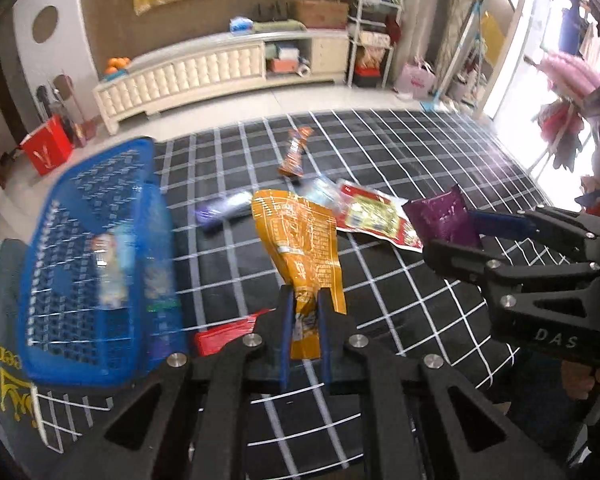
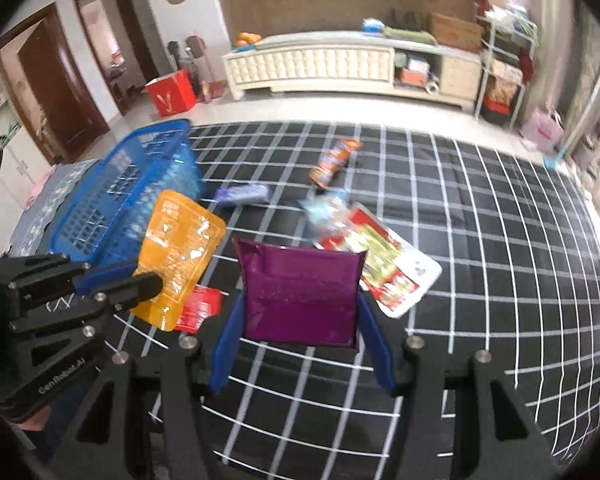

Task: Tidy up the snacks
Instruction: 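Carry both packets over the basket while the left gripper releases the orange packet inside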

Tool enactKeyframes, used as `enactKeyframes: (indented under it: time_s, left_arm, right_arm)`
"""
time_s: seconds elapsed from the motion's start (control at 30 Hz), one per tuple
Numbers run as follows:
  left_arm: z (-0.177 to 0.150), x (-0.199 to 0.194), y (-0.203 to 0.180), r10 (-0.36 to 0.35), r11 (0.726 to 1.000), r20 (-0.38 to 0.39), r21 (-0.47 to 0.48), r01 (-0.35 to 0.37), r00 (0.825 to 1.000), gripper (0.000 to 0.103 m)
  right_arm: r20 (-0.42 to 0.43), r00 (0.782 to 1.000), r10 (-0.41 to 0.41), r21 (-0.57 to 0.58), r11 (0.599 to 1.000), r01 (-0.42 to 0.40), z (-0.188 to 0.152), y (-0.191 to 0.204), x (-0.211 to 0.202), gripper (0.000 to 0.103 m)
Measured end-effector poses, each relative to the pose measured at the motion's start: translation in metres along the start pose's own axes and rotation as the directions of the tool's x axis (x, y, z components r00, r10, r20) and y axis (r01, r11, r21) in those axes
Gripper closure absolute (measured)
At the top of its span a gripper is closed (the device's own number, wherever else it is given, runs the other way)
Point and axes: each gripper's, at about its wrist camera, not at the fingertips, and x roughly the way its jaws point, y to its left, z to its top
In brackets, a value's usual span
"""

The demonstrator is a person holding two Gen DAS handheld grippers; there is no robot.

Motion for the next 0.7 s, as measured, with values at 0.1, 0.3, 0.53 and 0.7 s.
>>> enactKeyframes:
  time_s: [0.1, 0.3, 0.53, 0.7]
  left_arm:
    - [-0.002, -0.019, 0.019, 0.018, 1.000, 0.027, -0.016, -0.017, 0.999, 0.093]
    - [-0.010, -0.044, 0.063, 0.067, 0.997, 0.057, -0.052, -0.064, 0.996, 0.093]
    - [-0.017, -0.049, 0.105, 0.111, 0.990, 0.056, -0.095, -0.105, 0.992, 0.093]
    - [-0.021, -0.044, 0.132, 0.124, 0.985, 0.033, -0.122, -0.119, 0.992, 0.093]
  right_arm:
    - [0.016, 1.000, 0.021, -0.031, 0.999, -0.021, 0.010, 0.023, -0.001, 0.042]
    - [0.024, 0.997, 0.068, -0.068, 0.995, -0.066, 0.028, 0.068, 0.008, 0.042]
    - [0.011, 0.995, 0.102, -0.108, 0.989, -0.100, 0.045, 0.115, 0.027, 0.042]
    - [-0.009, 0.994, 0.106, -0.133, 0.985, -0.107, 0.049, 0.135, 0.043, 0.042]
